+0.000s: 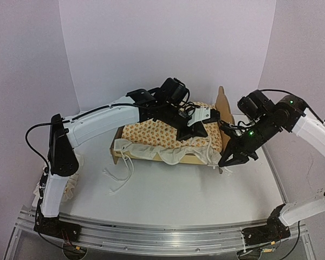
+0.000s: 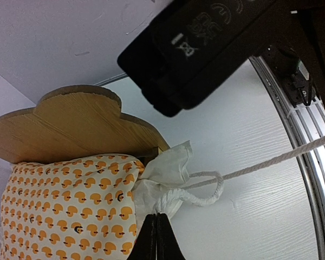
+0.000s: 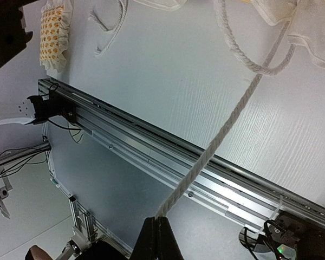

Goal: Set up the pet bed

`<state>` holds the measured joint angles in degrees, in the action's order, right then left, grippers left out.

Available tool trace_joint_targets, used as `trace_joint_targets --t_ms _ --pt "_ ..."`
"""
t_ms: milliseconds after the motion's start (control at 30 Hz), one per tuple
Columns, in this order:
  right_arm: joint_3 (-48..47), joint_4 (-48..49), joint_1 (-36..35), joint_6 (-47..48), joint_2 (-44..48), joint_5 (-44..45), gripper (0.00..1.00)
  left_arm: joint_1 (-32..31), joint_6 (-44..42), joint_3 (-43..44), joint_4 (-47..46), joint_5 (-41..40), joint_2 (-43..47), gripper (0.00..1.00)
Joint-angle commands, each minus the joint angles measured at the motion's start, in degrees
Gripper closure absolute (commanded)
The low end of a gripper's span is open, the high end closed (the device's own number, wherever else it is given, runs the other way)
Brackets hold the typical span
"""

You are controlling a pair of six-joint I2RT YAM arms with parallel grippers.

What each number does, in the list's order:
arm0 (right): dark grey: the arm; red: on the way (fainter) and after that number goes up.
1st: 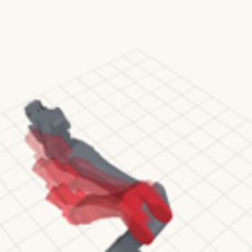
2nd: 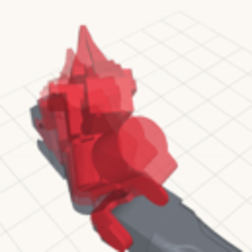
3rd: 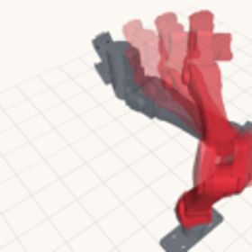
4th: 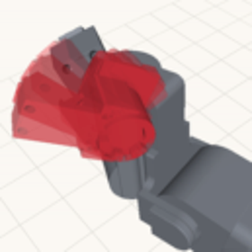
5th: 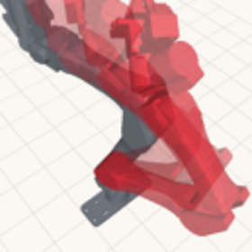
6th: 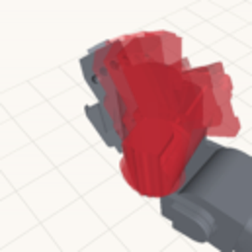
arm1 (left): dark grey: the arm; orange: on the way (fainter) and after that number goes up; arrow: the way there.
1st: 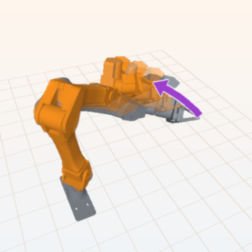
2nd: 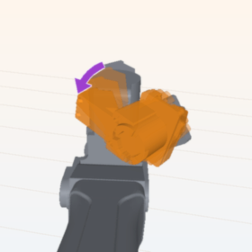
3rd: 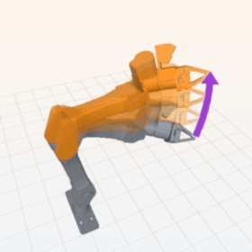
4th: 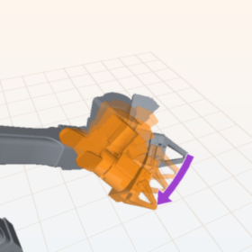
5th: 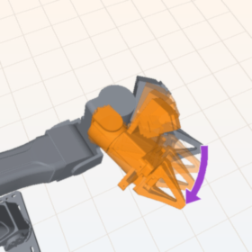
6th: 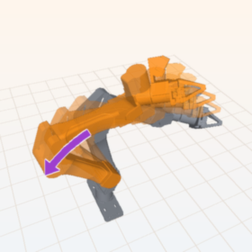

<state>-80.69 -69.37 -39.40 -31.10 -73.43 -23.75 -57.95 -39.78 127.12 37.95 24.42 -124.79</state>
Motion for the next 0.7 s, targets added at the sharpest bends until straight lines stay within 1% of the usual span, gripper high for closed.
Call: trace_joint_targets --t_ms 0,67,100,133,233,300,367,400,433,467,500,533,567,600,667 --pt "1.76 0.21 0.52 1.52 -0.05 -0.07 1.0 -0.14 4.3 -2.6 4.82 4.25 4.15 1.0" --pt "3.68 4.22 0.94 -0.44 0.36 0.68 1.0 -0.18 4.38 -7.64 6.18 7.32 6.02 1.0" --pt "4.8 6.27 1.14 -1.76 0.66 0.9 1.0 -0.21 4.86 -12.5 5.37 8.1 7.67 1.0" --pt "5.83 8.74 1.31 -2.82 0.85 1.39 1.0 -0.27 5.37 -17.46 3.93 8.95 9.1 1.0" --pt "9.67 13.85 1.39 -5.5 1.03 2.72 1.0 -1.01 6.43 -31.66 -4.85 12.75 12.09 1.0" --pt "11.96 17.5 1.4 -7.68 1.35 3.13 1.0 -1.67 9.07 -35.32 -10.04 14.95 11.83 1.0" --pt "13.7 19.93 1.41 -9.29 1.7 3.21 1.0 -2.01 12.57 -36.17 -14.52 15.98 10.3 0.99" --pt "14.21 20.87 1.39 -9.91 1.94 3.03 1.0 -2.04 13.12 -36.05 -15.6 16.47 9.54 0.9" --pt "14.79 21.58 1.39 -10.47 2.09 2.85 1.0 -2.09 13.5 -35.81 -16.33 16.76 8.61 0.71" --pt "15.36 22.61 1.38 -10.92 2.31 2.56 1.0 -1.99 13.58 -35.23 -16.61 16.27 8.08 0.48" --pt "15.83 23.15 1.39 -11.25 2.36 2.28 1.0 -1.95 13.26 -35.06 -16.9 15.17 7.99 0.4" --pt "16.19 23.6 1.42 -11.37 2.3 2.16 1.0 -1.89 12.72 -35.1 -17.4 13.8 8.29 0.33" --pt "16.45 24.12 1.42 -11.48 2.2 2.1 1.0 -1.79 11.55 -35.55 -17.97 12.68 8.88 0.28" --pt "16.7 24.61 1.43 -11.5 2.09 2.05 1.0 -1.69 10.31 -35.94 -18.51 11.76 9.75 0.25" --pt "16.98 25.84 1.39 -11.45 1.82 2.03 1.0 -1.28 7.42 -35.43 -17.75 11.23 10.62 0.24"
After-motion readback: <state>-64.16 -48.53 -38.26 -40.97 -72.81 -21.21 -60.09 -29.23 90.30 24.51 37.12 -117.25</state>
